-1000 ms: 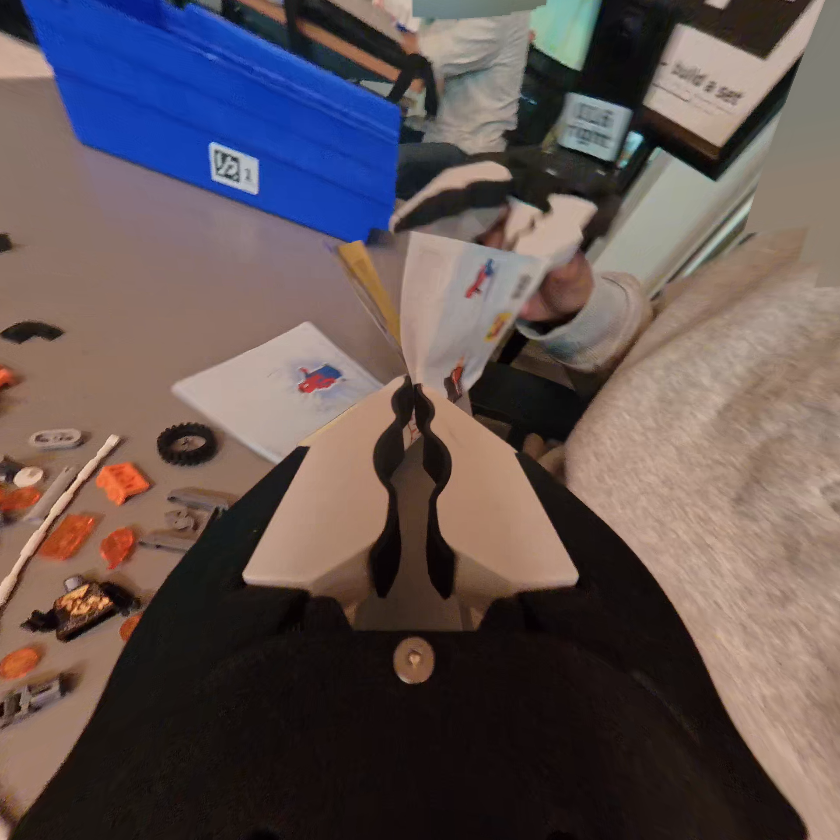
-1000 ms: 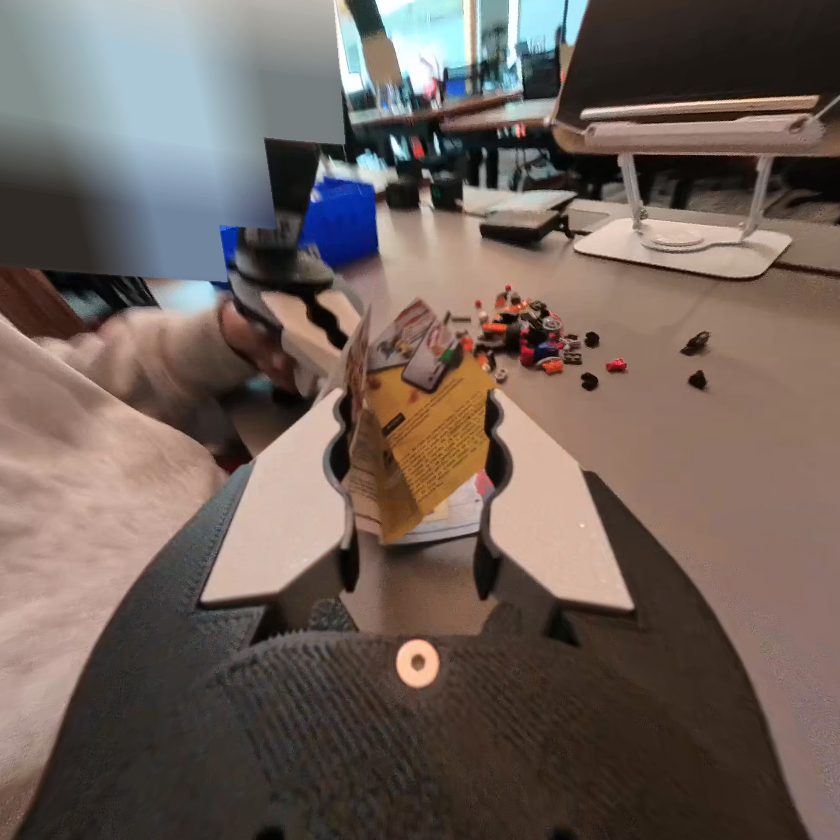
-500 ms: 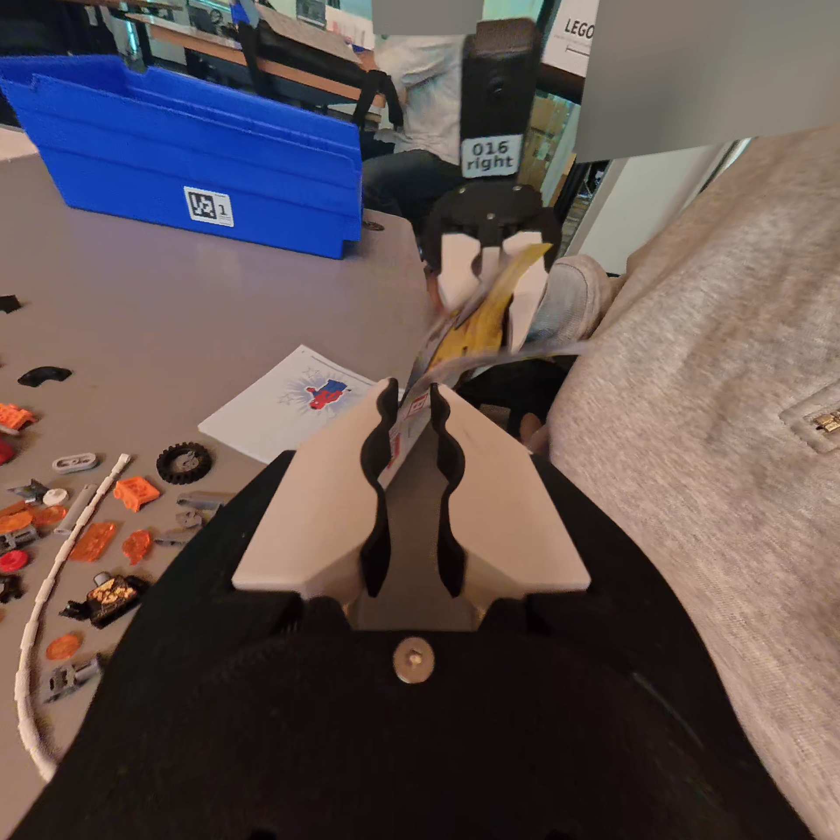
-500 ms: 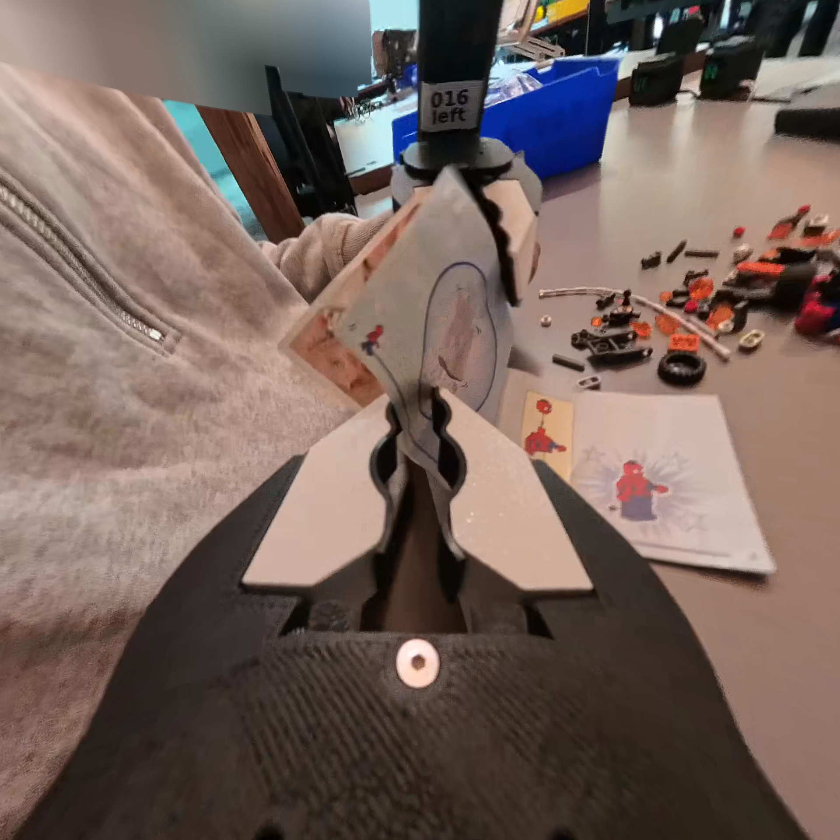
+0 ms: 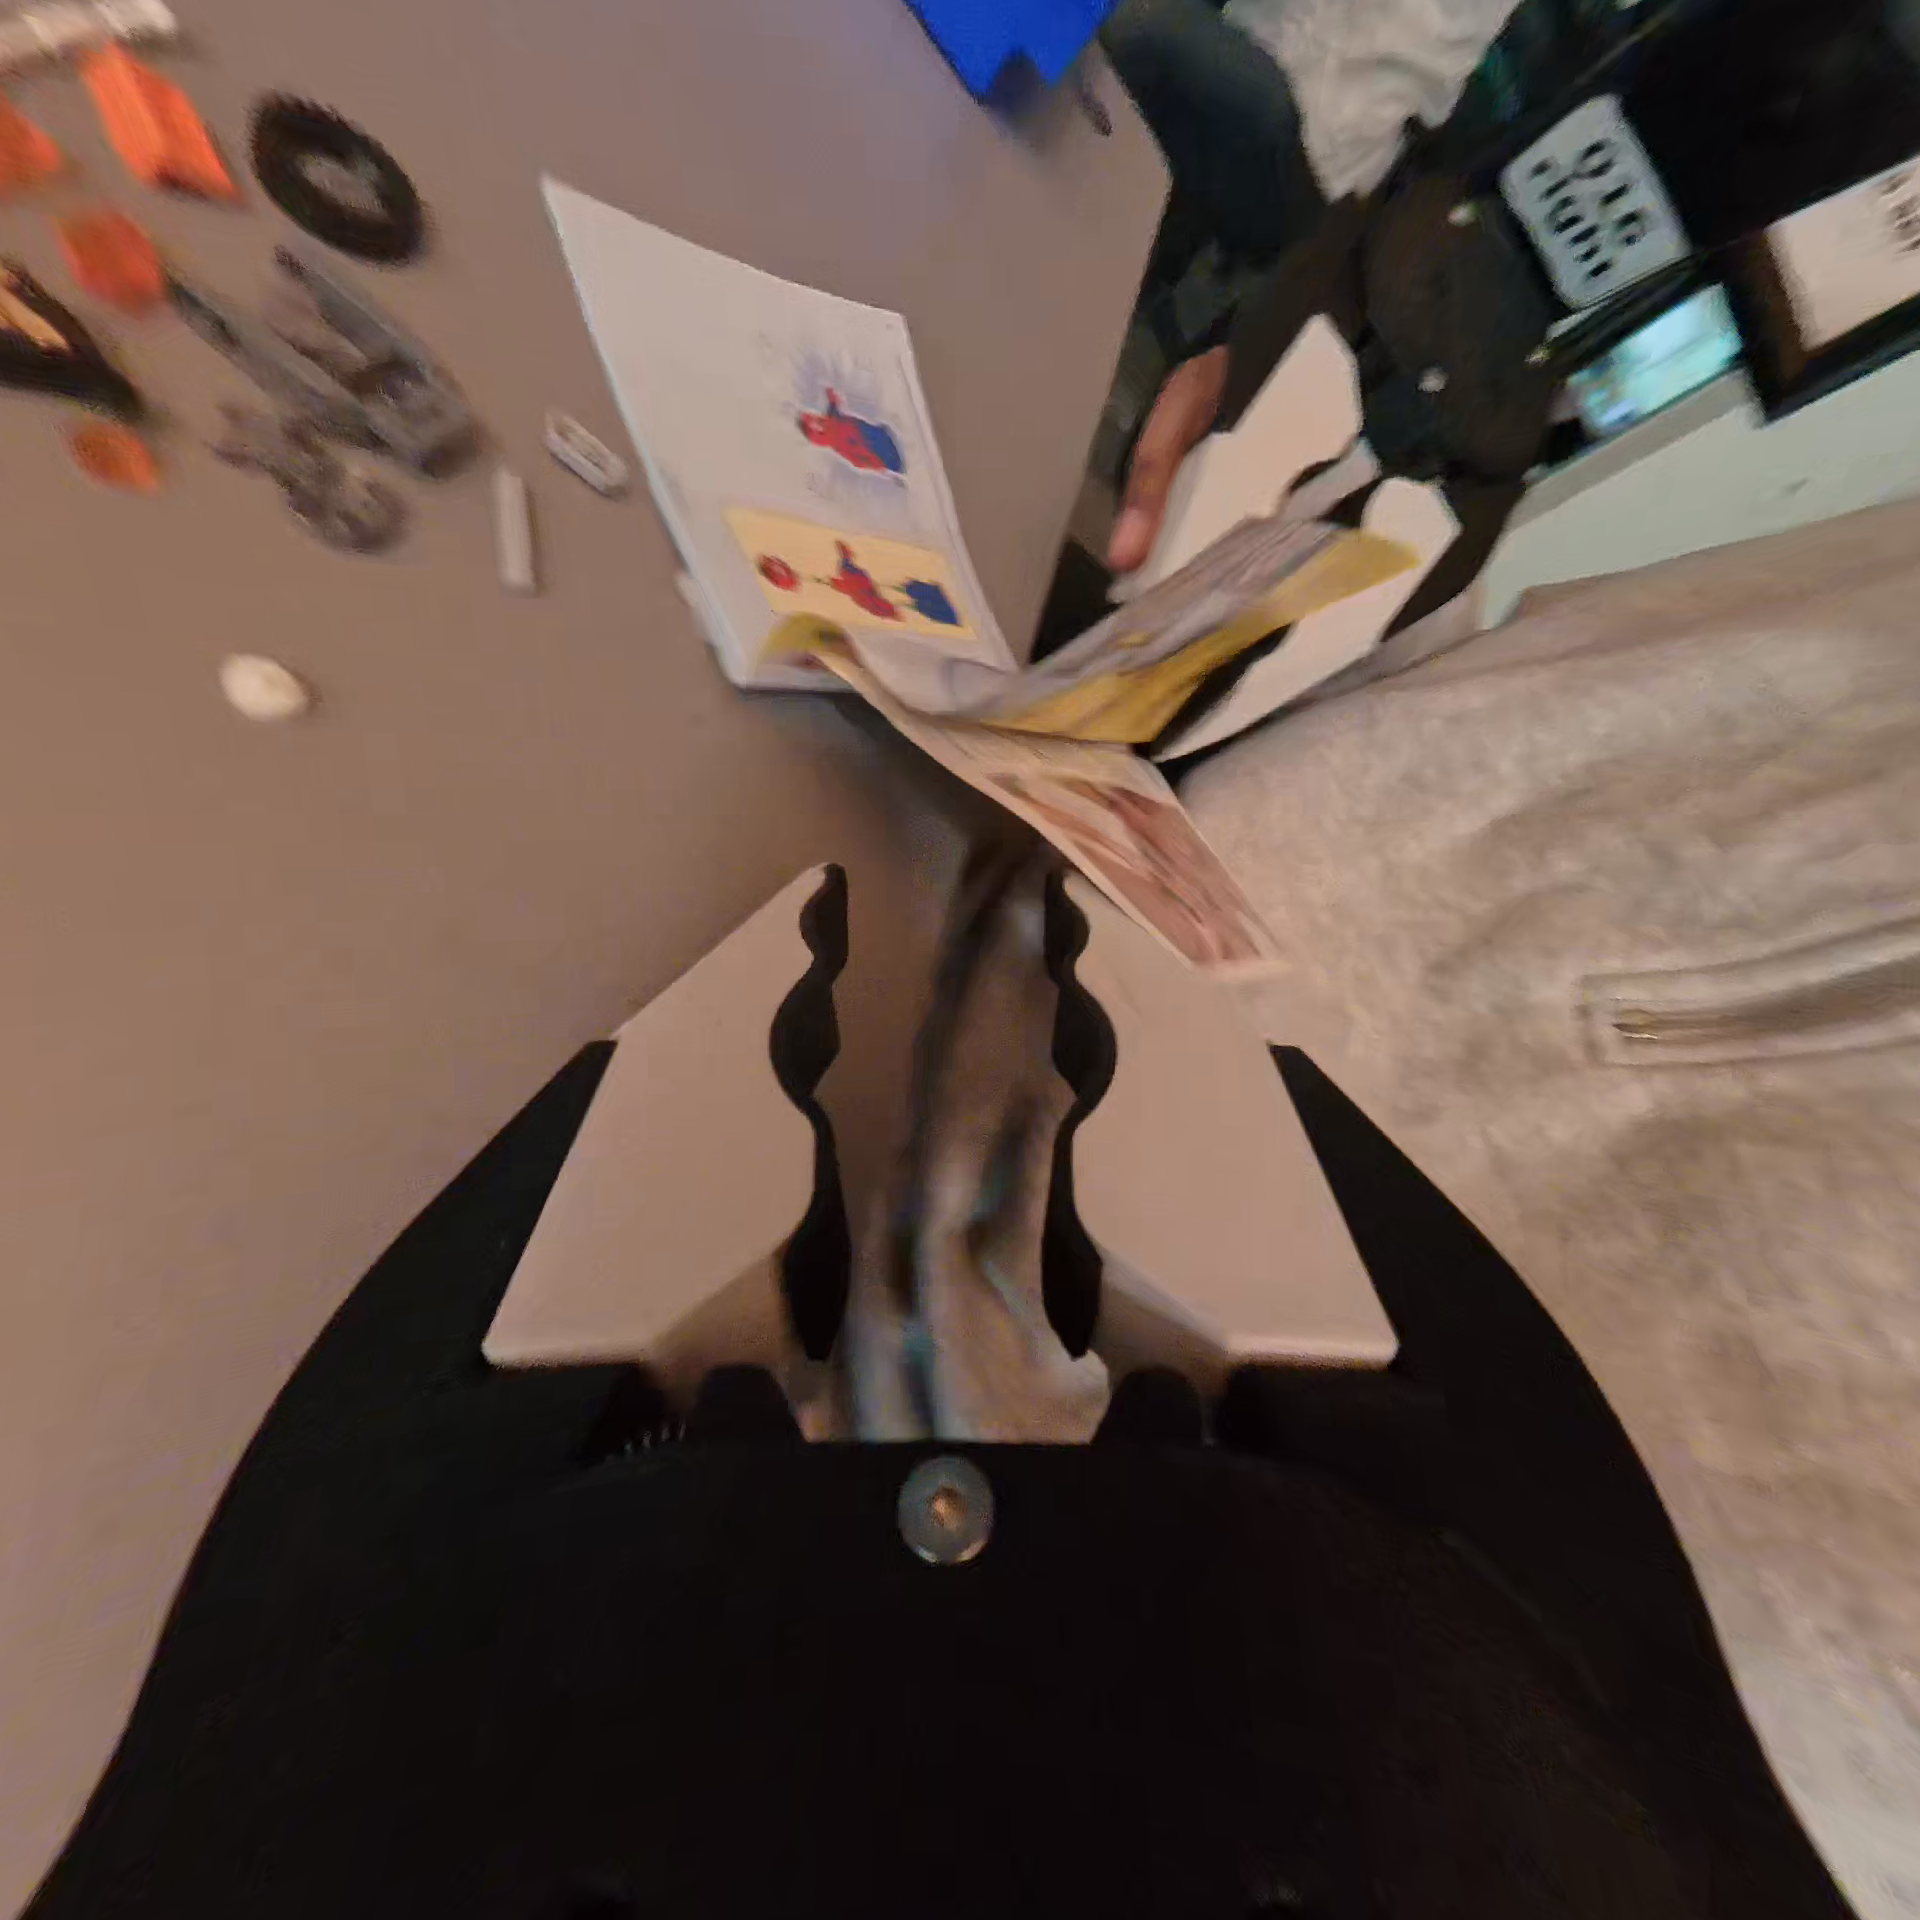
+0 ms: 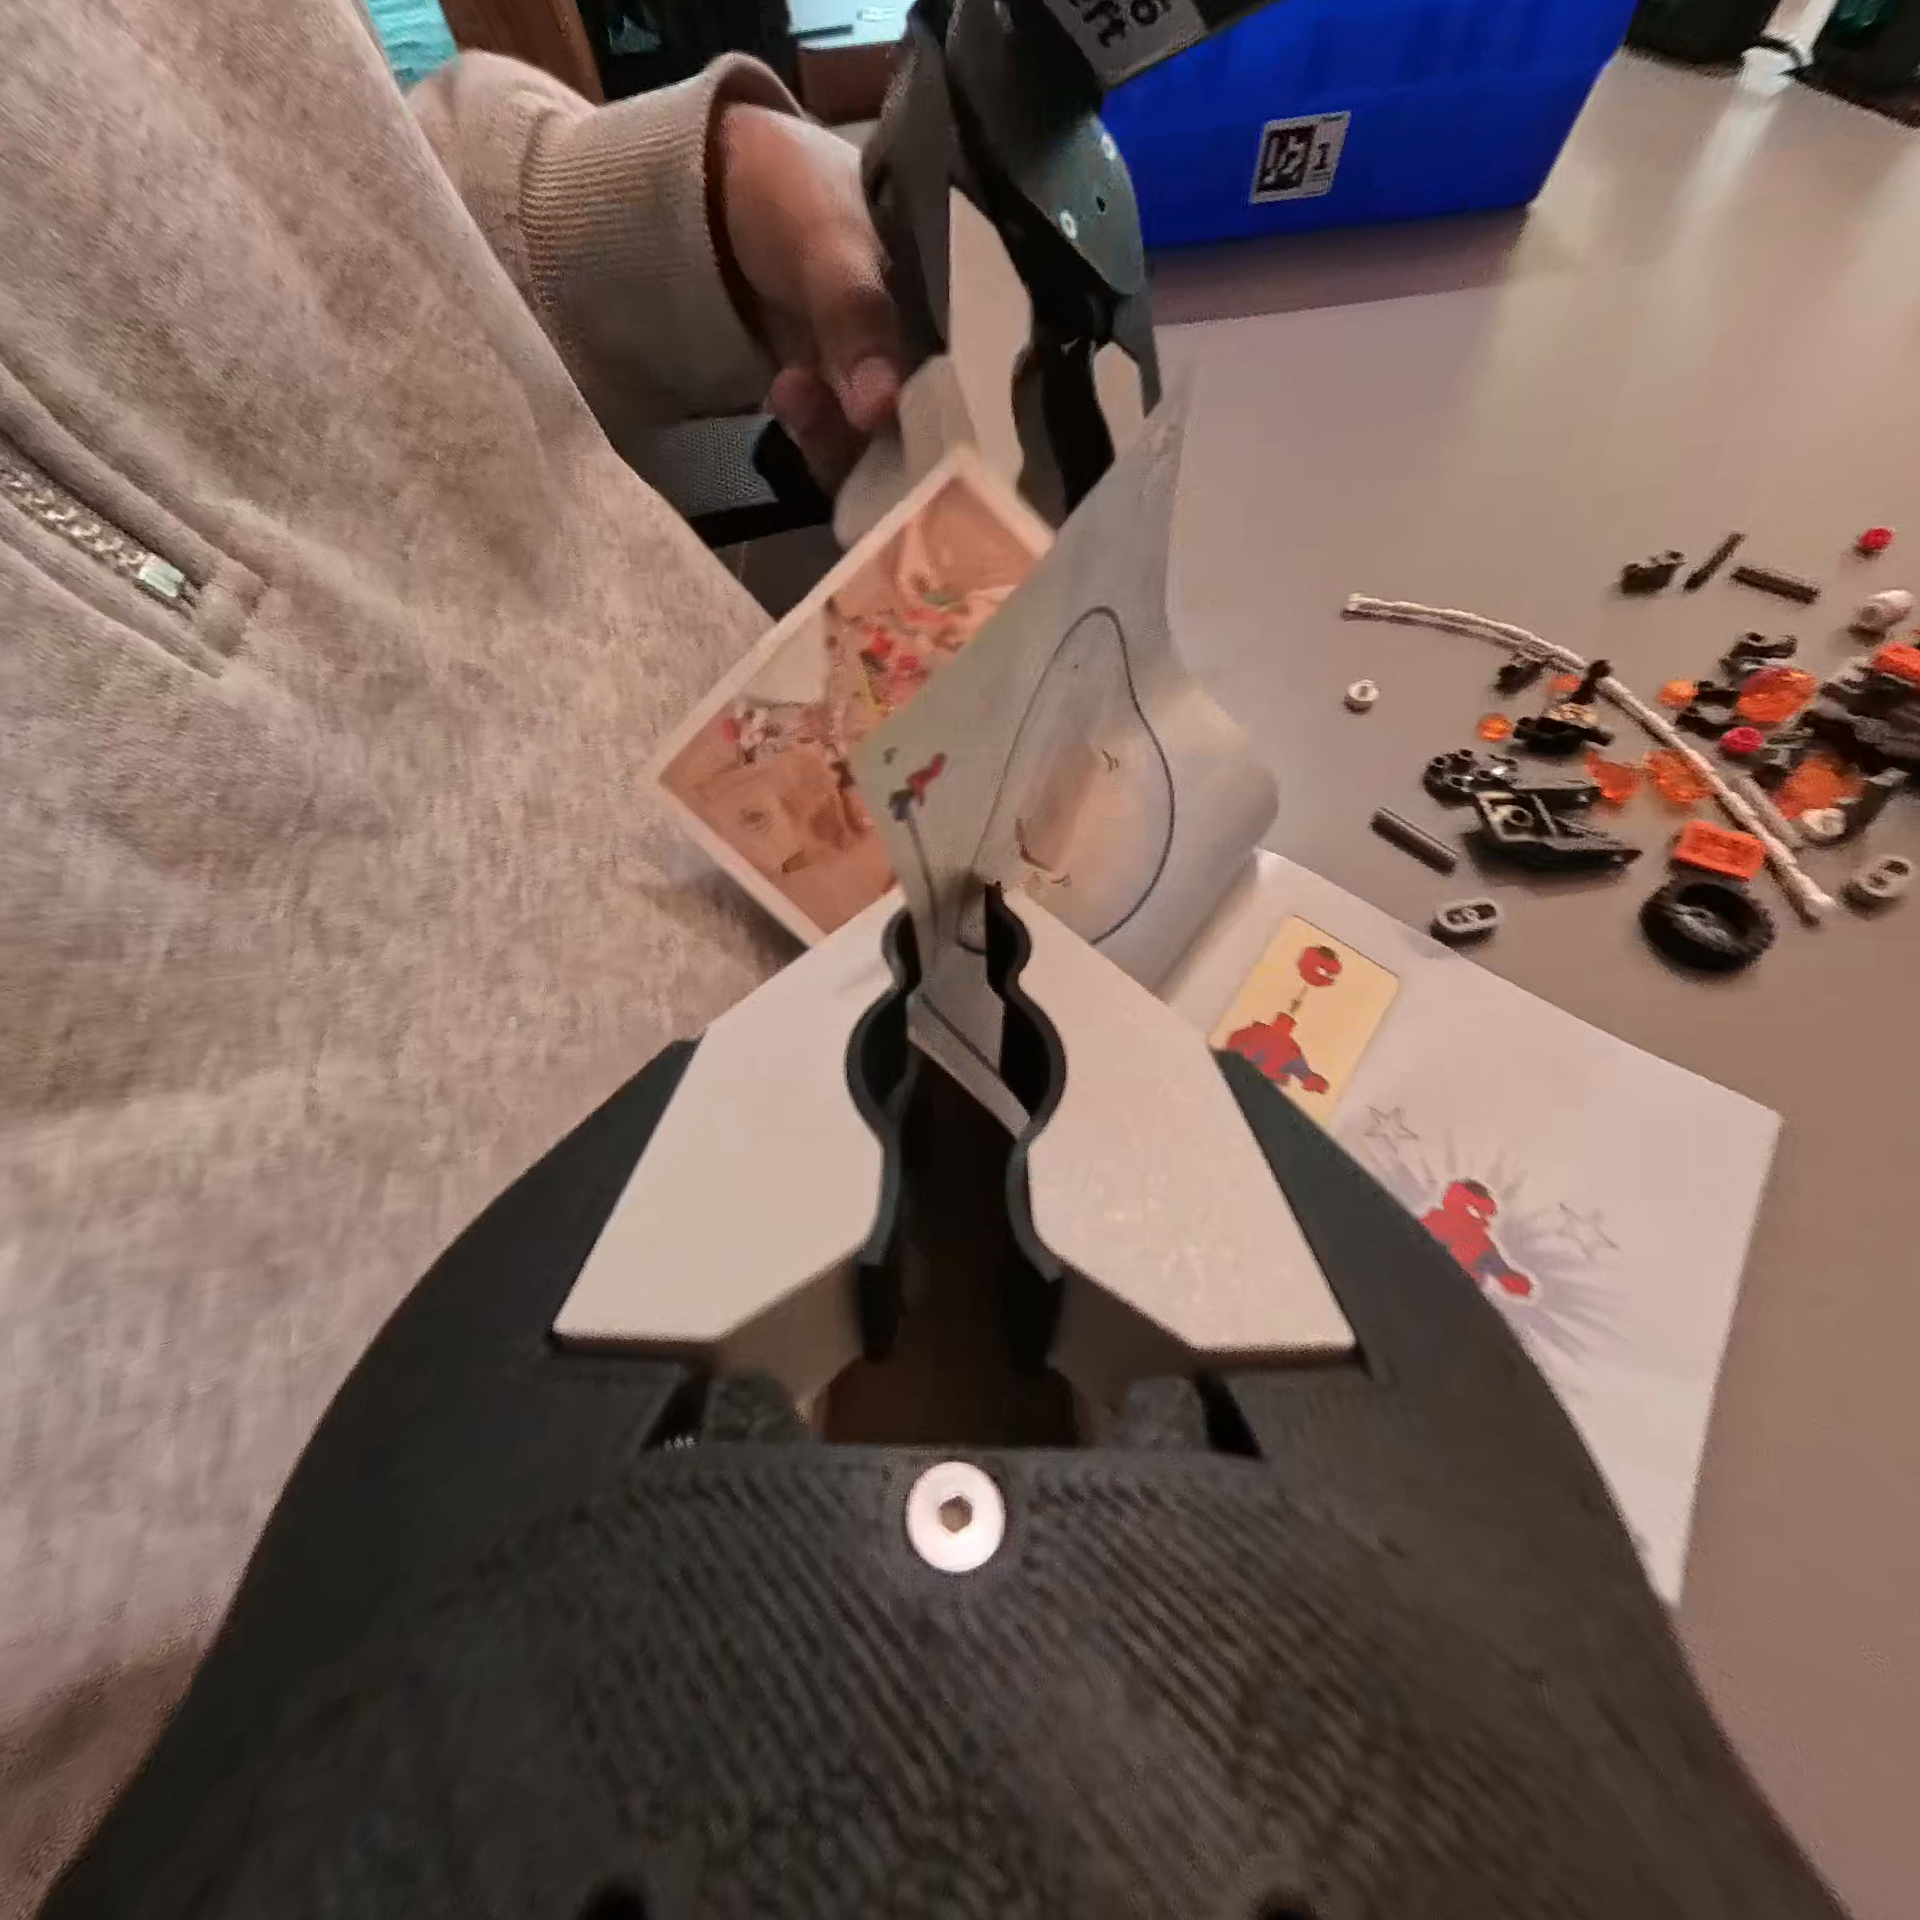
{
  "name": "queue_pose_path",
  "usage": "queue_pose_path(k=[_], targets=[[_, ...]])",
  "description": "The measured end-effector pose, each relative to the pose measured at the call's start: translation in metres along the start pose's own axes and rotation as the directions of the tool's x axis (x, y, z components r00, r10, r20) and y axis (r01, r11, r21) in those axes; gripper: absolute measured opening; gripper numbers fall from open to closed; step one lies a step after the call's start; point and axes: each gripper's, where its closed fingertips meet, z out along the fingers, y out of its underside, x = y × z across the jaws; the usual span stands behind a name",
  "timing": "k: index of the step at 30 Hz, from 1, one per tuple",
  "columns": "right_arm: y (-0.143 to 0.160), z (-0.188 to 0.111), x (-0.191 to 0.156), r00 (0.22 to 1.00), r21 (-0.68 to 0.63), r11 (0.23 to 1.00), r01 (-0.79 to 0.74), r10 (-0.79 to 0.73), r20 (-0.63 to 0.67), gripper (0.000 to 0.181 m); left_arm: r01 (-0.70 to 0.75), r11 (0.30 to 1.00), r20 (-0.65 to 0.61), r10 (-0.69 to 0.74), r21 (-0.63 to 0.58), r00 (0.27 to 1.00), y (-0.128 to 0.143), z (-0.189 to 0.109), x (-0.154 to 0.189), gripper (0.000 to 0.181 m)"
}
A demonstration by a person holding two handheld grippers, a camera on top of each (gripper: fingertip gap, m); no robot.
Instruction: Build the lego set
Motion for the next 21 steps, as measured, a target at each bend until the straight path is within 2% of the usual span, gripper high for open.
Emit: queue_pose_path(k=[5,9,13,16,17,21], targets=[[0.001,0.026,-0.009,1.000,-0.039,0.999,-0.004,0.005,0.028,0.019,0.037,0.997,-0.161,-0.027,0.063,0.987,0.015,-0.007,0.029,0.057],[0.004,0.038,-0.014,1.000,-0.076,0.997,-0.008,0.010,0.029,0.026,0.084,0.983,-0.300,-0.032,0.164,0.953,0.001,-0.014,0.048,0.071],[0.004,0.045,-0.017,1.000,-0.097,0.995,0.005,-0.004,0.012,0.030,0.149,0.963,-0.275,-0.084,0.224,0.958,-0.010,-0.013,0.039,0.080],[0.006,0.051,-0.021,1.000,-0.125,0.992,0.014,-0.011,0.026,0.029,0.162,0.964,-0.232,-0.112,0.210,0.966,-0.007,-0.005,0.033,0.090],[0.007,0.053,-0.022,0.999,-0.134,0.991,0.019,-0.015,0.029,0.030,0.157,0.966,-0.206,-0.115,0.205,0.972,-0.006,-0.002,0.030,0.087],[0.008,0.053,-0.021,0.999,-0.150,0.988,0.024,-0.020,0.026,0.034,0.158,0.958,-0.120,-0.132,0.238,0.984,-0.012,-0.003,0.016,0.028]])
